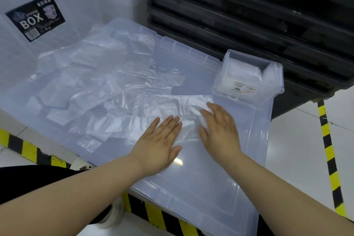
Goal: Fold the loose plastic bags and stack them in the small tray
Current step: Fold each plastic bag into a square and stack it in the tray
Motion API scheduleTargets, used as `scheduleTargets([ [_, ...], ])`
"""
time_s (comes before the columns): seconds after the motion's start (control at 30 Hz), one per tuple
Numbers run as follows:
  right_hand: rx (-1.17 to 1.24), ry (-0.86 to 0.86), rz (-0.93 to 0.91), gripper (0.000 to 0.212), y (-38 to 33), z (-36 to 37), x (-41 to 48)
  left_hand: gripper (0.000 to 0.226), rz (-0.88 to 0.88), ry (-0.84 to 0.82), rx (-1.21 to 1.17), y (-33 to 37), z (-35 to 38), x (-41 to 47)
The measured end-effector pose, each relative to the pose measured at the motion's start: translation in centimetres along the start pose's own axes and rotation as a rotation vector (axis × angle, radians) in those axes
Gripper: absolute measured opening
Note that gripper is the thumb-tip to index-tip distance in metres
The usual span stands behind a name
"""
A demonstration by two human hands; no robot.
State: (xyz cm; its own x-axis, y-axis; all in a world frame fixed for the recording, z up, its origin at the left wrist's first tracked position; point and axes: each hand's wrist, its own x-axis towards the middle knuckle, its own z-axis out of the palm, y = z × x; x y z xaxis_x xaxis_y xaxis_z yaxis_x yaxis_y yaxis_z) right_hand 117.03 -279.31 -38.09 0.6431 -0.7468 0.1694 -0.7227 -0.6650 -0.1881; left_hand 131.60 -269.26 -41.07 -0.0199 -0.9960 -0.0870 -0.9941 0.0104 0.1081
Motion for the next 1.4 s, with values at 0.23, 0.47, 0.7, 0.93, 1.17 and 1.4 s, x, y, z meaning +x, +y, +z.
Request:
scheduleTargets([
  [0.23, -0.160, -0.392, -0.171, 0.077, -0.3, 0.8, -1.6, 0.087, -0.004, -0.039, -0.009, 0.1, -0.6, -0.1],
  [0.47, -0.038, -0.359, -0.163, 0.055, 1.6, -2.2, 0.0, 0.111, -0.025, -0.139, -0.028, -2.7, -3.3, -0.5],
  [0.7, 0.020, -0.504, -0.194, 0.069, 2.2, -2.5, 0.7, 0.056, 0.039, 0.044, 0.065, -4.0, -3.4, -0.8],
  [0.93, -0.010, -0.300, -0.186, 0.051, 1.3, -1.6, 0.4, 0.041, 0.084, 0.120, 0.131, -3.7, -3.0, -1.2],
  [1.17, 0.107, -0.235, -0.031, 0.037, 1.8, -2.1, 1.0, 0.036, -0.086, 0.106, -0.131, -4.7, -5.0, -1.0],
  [1.4, 0.456, -0.335, 0.348, 0.015, 2.8, -3.0, 2.1, 0.033, -0.463, -0.168, -0.709, -7.1, -7.1, -1.2],
])
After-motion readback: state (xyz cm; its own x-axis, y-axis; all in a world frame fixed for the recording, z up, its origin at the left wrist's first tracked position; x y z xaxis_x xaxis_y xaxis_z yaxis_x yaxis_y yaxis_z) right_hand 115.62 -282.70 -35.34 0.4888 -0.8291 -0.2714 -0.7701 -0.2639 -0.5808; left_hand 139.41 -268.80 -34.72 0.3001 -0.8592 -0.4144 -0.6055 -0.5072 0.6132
